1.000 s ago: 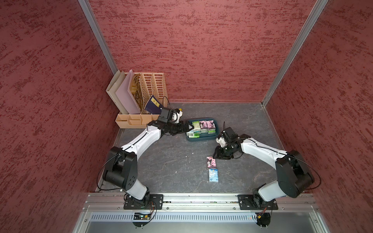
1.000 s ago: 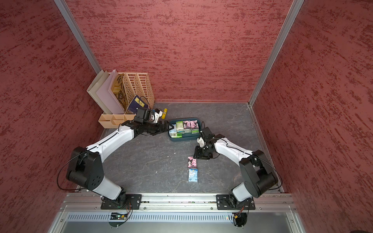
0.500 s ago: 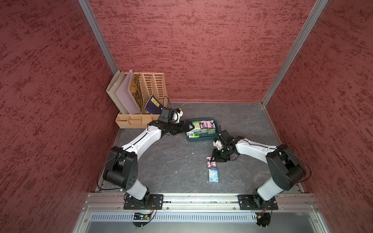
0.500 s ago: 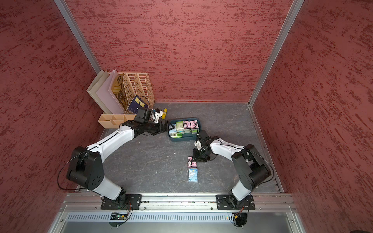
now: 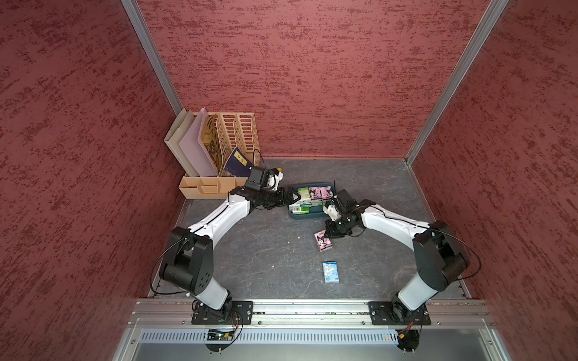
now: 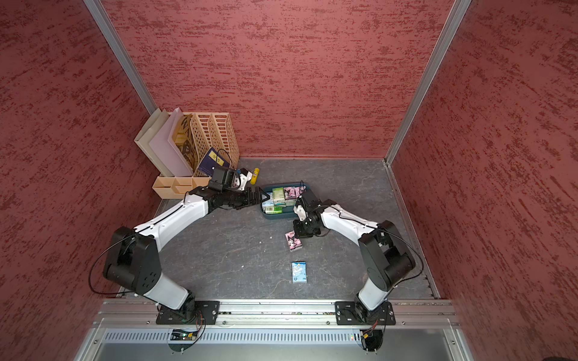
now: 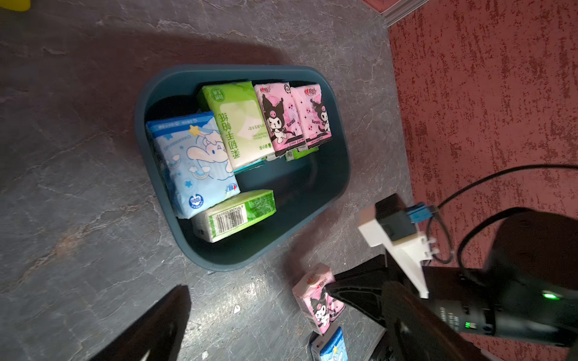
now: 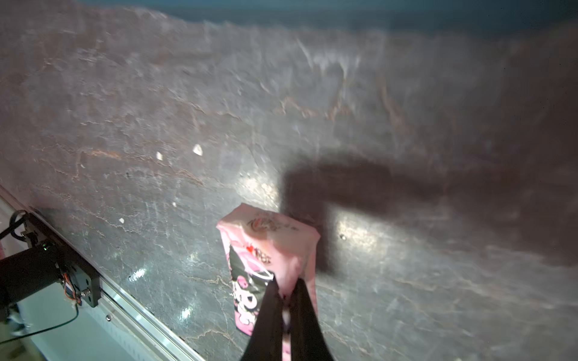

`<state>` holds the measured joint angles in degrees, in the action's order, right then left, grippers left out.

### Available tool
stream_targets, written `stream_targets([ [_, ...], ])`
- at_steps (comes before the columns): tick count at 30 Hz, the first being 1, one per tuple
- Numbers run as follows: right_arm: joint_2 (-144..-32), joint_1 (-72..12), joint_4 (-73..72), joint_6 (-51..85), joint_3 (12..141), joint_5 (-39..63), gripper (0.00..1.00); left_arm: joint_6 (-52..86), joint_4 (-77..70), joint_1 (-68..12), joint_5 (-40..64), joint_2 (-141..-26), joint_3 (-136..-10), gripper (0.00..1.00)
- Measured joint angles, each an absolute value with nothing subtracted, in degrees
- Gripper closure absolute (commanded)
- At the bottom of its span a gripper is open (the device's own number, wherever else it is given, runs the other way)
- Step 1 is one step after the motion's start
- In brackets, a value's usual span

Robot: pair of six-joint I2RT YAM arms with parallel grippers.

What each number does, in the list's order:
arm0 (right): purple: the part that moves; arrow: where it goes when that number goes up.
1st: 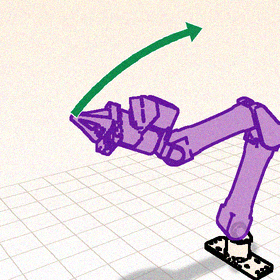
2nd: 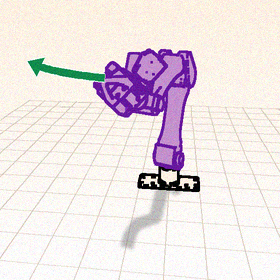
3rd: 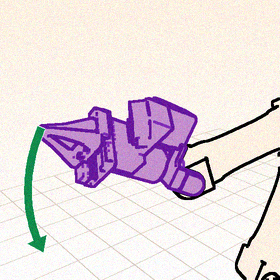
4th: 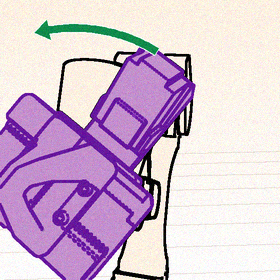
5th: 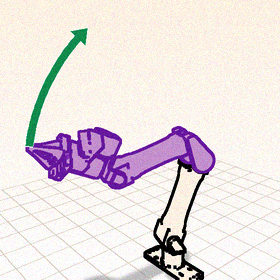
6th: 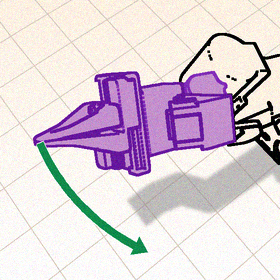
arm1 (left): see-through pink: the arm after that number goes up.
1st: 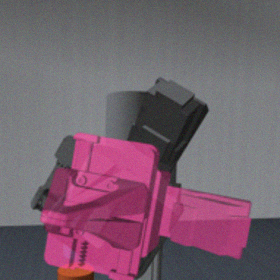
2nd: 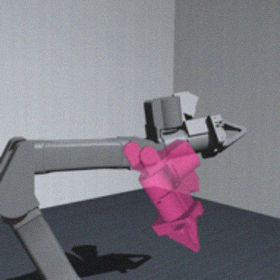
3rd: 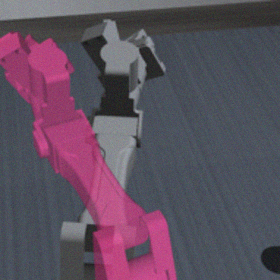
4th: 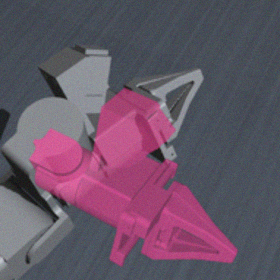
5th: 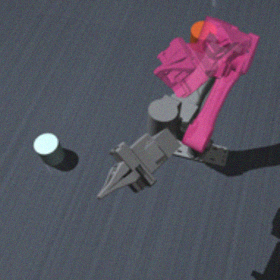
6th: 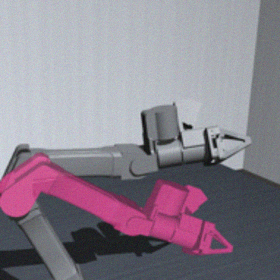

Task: Put the pocket tissues into the storage box
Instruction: Pick up the pocket tissues from the center of the board, then place the pocket tissues in the storage box.

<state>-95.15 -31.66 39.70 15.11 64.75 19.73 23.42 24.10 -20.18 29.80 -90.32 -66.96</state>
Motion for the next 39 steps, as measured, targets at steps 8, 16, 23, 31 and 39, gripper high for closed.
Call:
stream_targets([
  [8,-98.3,-30.8,45.5,1.7,81.1,9.6,1.0,23.2,24.4,-18.9,29.4,-87.0,-64.0,0.0],
  [16,-104.7,-30.5,45.7,-10.4,89.3,-3.8,1.0,23.2,24.4,-17.7,29.3,-85.8,-62.5,0.0],
  [23,-106.5,-30.5,39.8,-17.6,89.2,-8.2,1.0,23.2,24.4,-17.1,29.3,-85.4,-61.9,0.0],
  [31,-106.6,-30.9,31.3,-20.8,82.8,-7.6,1.0,23.2,24.4,-16.9,29.3,-85.4,-61.7,0.0],
  [39,-106.9,-31.7,28.9,-21.8,80.8,-3.2,1.0,23.2,24.4,-16.7,29.2,-85.4,-61.7,0.0],
])
